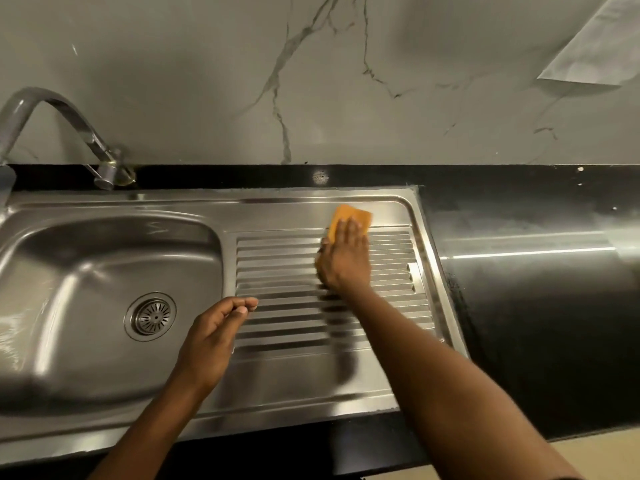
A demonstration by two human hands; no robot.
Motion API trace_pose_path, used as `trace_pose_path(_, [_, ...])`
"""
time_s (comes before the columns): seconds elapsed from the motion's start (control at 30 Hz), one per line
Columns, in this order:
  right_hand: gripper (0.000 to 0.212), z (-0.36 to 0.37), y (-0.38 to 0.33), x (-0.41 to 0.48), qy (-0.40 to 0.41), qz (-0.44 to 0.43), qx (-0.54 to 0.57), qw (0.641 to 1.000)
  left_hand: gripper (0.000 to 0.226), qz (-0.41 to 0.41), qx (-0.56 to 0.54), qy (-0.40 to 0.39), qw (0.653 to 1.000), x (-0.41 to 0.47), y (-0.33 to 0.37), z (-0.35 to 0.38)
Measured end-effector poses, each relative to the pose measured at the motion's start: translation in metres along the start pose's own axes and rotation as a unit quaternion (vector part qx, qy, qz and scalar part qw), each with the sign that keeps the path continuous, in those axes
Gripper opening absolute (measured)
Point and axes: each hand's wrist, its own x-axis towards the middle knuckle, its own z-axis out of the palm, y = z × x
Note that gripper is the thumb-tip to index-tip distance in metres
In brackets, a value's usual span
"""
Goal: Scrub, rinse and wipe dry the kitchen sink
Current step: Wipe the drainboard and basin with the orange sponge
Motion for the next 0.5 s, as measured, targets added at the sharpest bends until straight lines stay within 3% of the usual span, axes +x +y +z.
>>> trace_pose_path(0.2, [0.065,0.042,-0.103,-0.033,-0.079,-0.198,-0.035,0.976,0.027,0.009,-0.002,0.029,1.0,-0.002,0.001,-0.002])
trace_pose_path(0.33, [0.063,0.036,-0.096,-0.028,-0.086,-0.264,-0.061,0.959,0.02,0.002,0.001,0.03,1.0,-0.001,0.003,-0.005])
trace_pose_path(0.4, [0.061,0.026,-0.069,-0.017,-0.069,-0.268,-0.077,0.958,0.023,0.001,-0.003,0.032,0.999,-0.002,0.005,-0.004])
trace_pose_path(0.5, [0.062,0.009,-0.009,-0.006,-0.027,-0.198,-0.088,0.976,0.025,0.0,-0.007,0.035,0.999,-0.002,0.006,-0.002])
